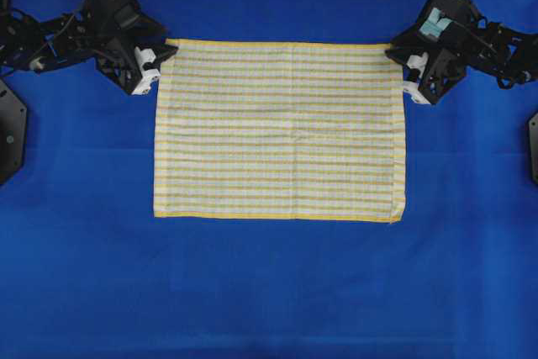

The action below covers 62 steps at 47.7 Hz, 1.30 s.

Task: Fold the yellow towel.
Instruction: 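Move both grippers to the towel's top corners, then grasp the top left and right corners with both grippers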

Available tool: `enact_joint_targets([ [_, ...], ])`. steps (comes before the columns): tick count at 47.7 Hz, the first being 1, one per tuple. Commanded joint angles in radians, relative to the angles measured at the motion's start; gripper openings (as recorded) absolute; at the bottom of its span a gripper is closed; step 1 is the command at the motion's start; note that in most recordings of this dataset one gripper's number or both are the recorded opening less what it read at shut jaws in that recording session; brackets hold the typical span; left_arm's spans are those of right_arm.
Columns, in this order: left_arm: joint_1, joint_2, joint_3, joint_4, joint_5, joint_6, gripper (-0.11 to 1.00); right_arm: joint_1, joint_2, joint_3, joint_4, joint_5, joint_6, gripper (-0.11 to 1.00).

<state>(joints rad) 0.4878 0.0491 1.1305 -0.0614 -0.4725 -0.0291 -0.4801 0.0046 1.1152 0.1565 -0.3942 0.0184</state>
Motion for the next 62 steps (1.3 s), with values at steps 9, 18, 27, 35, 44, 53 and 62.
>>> enact_joint_targets([
  [9,-0.011,-0.006,-0.003,-0.002,0.003,-0.002,0.06,-0.003,-0.003,-0.009,0.000,-0.035,-0.003,0.05],
  [18,-0.012,-0.014,-0.003,-0.002,0.006,0.002,0.04,-0.002,-0.015,-0.006,0.000,-0.037,-0.002,0.05],
  [27,-0.015,-0.063,-0.015,-0.002,0.041,0.005,0.04,-0.003,-0.080,-0.005,0.002,-0.021,-0.006,0.05],
  [35,-0.025,-0.123,-0.017,0.000,0.078,0.006,0.04,-0.003,-0.137,-0.002,-0.002,0.008,-0.012,0.05],
  [44,-0.031,-0.164,-0.014,0.000,0.100,0.006,0.04,-0.003,-0.156,0.002,0.000,0.031,-0.014,0.05],
  [53,-0.066,-0.190,-0.006,0.000,0.118,-0.008,0.04,0.012,-0.167,0.008,0.000,0.032,-0.006,0.05],
  [62,-0.156,-0.238,0.023,-0.002,0.118,-0.034,0.04,0.078,-0.212,0.041,0.011,0.041,0.011,0.05],
])
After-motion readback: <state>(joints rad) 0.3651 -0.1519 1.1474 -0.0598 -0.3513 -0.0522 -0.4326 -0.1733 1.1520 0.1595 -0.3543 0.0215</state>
